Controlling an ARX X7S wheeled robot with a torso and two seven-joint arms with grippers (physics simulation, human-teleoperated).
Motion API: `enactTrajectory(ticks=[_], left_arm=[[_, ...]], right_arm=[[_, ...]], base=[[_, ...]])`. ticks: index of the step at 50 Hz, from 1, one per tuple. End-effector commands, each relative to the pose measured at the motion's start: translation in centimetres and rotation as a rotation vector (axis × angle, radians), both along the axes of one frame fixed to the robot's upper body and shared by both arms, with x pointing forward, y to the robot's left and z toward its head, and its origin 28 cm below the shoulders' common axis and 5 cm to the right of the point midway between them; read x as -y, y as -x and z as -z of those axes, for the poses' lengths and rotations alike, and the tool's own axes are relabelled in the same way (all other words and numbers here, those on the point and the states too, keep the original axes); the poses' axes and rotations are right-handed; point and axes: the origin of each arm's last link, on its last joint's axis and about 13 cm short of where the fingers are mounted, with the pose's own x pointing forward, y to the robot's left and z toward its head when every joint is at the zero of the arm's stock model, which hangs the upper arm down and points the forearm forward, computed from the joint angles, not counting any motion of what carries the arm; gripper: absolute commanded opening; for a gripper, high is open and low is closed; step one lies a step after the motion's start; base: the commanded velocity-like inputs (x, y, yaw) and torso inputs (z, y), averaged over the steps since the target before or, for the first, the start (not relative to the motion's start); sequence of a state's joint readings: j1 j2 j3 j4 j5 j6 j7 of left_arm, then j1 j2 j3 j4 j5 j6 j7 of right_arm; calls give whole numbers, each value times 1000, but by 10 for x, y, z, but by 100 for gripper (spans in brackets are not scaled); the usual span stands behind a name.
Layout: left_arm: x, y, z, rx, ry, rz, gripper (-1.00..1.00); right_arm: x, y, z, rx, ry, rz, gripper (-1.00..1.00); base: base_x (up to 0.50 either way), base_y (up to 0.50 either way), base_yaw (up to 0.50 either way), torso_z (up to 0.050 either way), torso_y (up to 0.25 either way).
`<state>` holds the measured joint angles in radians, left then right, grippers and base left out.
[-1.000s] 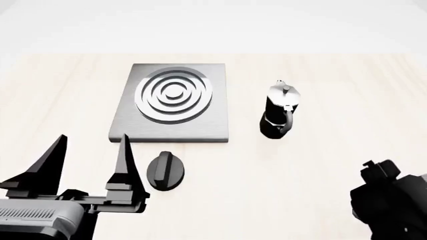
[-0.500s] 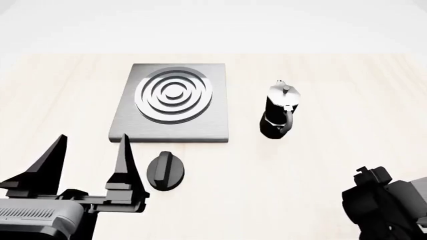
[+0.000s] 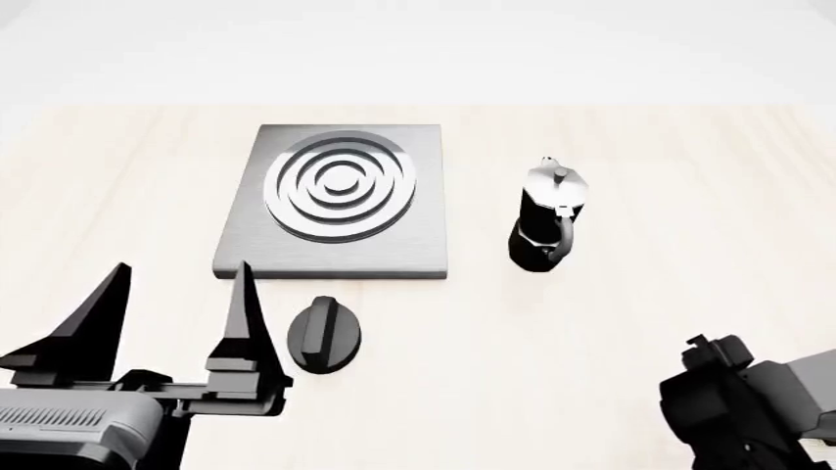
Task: Put the frying pan on the stove.
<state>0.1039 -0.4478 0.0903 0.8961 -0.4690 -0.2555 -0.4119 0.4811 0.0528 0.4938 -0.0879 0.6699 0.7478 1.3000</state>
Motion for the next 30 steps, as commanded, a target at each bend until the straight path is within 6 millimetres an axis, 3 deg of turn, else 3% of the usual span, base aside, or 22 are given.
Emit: enactTrajectory(ticks=[1,2,3,21,30], left_arm=[[0,0,0,1,1,1,100],[0,0,0,1,2,1,100],[0,0,0,1,2,1,100],[-1,0,0,0,4,1,100],[-1,0,0,0,3,2,100]], right_arm=[[-1,-2,4,-12,1,-9,100],[-1,-2,4,-12,1,-9,100],[-1,-2,4,-14,2,-11,-100],[-1,-3,8,-23,10,-11,-100],[-1,-1,-1,-6,128,-65,-100]], base=[[0,0,0,0,0],[0,0,0,0,0],[0,0,0,0,0],[0,0,0,0,0],[1,-1,0,0,0]])
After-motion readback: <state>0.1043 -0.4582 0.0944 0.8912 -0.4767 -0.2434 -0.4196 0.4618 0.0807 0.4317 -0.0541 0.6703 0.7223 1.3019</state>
